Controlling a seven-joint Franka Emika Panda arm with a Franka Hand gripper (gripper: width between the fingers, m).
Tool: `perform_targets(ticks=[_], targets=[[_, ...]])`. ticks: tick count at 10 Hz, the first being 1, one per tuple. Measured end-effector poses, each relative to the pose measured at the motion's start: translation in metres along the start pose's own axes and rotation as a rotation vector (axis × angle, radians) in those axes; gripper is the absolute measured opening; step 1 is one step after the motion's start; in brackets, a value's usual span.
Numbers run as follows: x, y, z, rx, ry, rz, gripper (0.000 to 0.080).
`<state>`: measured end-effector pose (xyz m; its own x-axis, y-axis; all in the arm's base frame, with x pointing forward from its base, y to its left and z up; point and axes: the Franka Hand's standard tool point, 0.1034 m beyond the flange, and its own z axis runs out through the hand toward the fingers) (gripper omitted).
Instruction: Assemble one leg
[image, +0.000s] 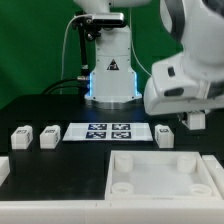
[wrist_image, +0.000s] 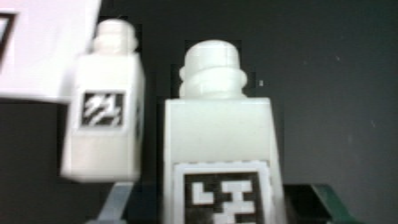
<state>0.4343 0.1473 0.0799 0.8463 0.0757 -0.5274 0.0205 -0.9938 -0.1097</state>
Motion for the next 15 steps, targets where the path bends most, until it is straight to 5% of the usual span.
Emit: perform_targets(ticks=[3, 7, 8, 10, 13, 15], targets=[[0.003, -0.005, -0.059, -0.006, 0.305, -0.014, 0.0285], [0.015, -0.006, -0.051, -0.003, 0.704, -0.049, 0.0285], [0.019, 0.001, -0.058, -0.014, 0.761, -0.079, 0.0285], [0.033, 0.019, -0.119, -0.040, 0.943, -0.124, 0.0285], [0.045, 0.029, -0.166, -0.062, 1.246, -0.145, 0.0285], [0.053, 0.030, -0.140, -0.057, 1.166, -0.141, 0.0285]])
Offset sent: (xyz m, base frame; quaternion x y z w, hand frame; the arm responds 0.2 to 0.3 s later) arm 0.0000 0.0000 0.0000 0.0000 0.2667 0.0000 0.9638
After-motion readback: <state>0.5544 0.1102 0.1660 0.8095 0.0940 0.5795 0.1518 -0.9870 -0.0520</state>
